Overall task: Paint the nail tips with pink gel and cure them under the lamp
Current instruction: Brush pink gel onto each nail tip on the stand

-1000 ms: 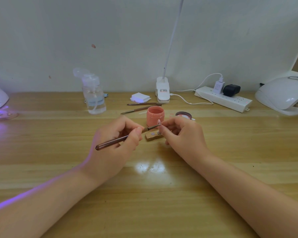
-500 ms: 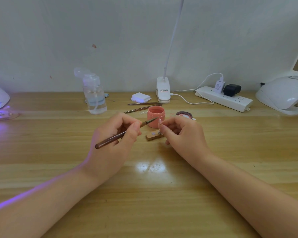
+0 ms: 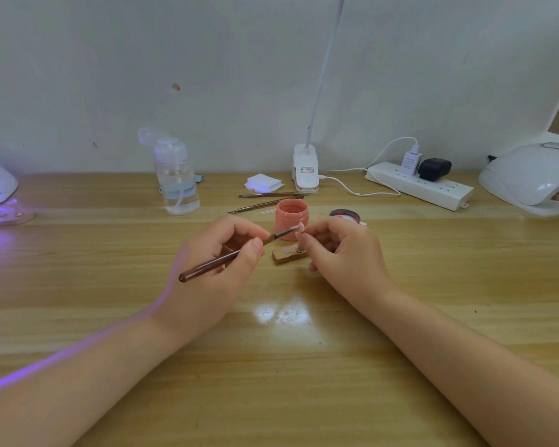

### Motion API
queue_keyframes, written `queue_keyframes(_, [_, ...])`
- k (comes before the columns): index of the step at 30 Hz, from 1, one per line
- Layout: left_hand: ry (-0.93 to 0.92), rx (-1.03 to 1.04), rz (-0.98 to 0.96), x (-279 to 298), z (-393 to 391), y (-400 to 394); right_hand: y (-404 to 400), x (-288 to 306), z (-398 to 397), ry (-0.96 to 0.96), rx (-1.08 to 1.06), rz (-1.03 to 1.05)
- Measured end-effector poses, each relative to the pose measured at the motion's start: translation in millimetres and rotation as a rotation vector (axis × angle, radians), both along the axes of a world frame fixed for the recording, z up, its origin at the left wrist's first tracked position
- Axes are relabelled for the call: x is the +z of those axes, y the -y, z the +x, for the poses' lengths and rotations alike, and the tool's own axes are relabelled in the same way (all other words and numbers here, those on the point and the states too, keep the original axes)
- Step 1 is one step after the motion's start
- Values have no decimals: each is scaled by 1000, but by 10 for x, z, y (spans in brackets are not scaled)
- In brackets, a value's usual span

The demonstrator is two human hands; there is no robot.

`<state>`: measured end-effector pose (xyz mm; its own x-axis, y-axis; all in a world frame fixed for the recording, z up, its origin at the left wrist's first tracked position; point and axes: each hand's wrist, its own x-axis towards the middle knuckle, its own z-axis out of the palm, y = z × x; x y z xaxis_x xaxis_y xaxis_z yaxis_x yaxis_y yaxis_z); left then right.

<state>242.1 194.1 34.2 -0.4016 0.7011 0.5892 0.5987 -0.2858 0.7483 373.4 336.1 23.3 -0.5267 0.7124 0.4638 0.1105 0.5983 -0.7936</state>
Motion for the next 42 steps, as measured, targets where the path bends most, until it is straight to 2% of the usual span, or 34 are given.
queue_keyframes(4, [49, -20, 24, 12, -3, -2, -1, -2, 0, 3, -1, -1])
queue_keyframes(22, [23, 10, 29, 42, 13, 19, -1, -5, -1, -2, -3, 0])
queue_keyframes(27, [-13, 28, -29, 17, 7, 3, -8, -12, -1, 4, -6, 10])
queue_keyframes(31, [37, 24, -5, 28, 19, 22, -4, -9, -2, 8, -12, 4])
queue_keyframes(35, [-35, 27, -47, 30, 30, 24, -5, -11, -3, 13, -14, 5])
queue_keyframes(39, [42, 64, 5, 43, 33, 29, -11, -7, 1, 16, -25, -3])
queue_keyframes(42, [11, 32, -19, 50, 62, 35, 4, 6, 4, 6, -19, -4])
